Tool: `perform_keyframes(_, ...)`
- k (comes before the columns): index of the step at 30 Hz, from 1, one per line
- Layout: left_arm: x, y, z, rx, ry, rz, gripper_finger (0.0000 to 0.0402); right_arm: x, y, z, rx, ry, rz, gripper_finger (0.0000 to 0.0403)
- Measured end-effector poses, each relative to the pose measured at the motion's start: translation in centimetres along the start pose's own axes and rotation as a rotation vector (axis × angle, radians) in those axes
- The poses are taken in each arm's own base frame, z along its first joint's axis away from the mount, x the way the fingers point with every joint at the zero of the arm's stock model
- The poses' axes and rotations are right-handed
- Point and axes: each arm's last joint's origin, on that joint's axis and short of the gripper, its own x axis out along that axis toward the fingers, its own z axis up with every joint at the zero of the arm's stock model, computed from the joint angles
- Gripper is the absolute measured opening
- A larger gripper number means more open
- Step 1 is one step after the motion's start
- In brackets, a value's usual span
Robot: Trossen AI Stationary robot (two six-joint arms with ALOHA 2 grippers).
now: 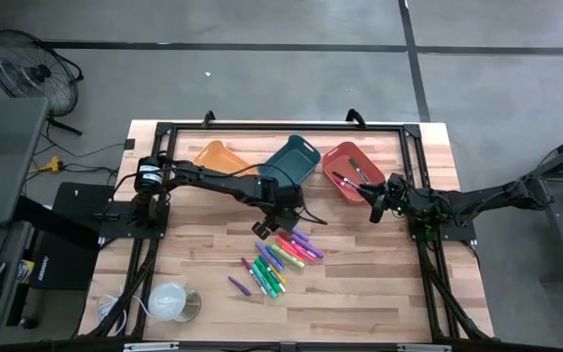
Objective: Pick & Place Markers
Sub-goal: Put the top purple highlighter pen into the blue bin
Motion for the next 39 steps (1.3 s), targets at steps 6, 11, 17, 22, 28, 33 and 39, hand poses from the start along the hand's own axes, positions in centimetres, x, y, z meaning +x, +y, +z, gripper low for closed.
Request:
perform_keyframes(6, 0.7, -0.2, -0.3, -0.002, 0.024, -0.025, 0.0167, 0.0, 0.0, 0.0, 0.000, 0.007, 0.010, 0.0085)
perform_keyframes(11, 0.7, 0.0, -0.1, -0.005, 0.007, -0.007, 0.0167, 0.0, 0.0, 0.0, 0.000, 0.006, 0.010, 0.0085)
perform_keyframes(17, 0.6, 0.3, 0.3, -0.025, -0.033, 0.022, 0.0167, 0.0, 0.0, 0.0, 0.002, 0.006, 0.009, 0.0085)
perform_keyframes(22, 1.3, 0.1, 0.1, -0.028, -0.027, -0.004, 0.0167, 0.0, 0.0, 0.0, 0.003, 0.006, 0.009, 0.0085)
perform_keyframes(28, 2.1, -0.1, -0.2, -0.060, -0.009, -0.036, 0.0167, 0.0, 0.0, 0.0, 0.003, 0.005, 0.008, 0.0085)
perform_keyframes(33, 2.5, 0.0, -0.1, -0.114, -0.017, -0.027, 0.0167, 0.0, 0.0, 0.0, 0.001, 0.006, 0.007, 0.0085)
perform_keyframes(39, 3.2, -0.2, -0.3, -0.143, -0.013, -0.058, 0.0163, 0.0, 0.0, -0.1, -0.006, 0.015, 0.004, 0.0085)
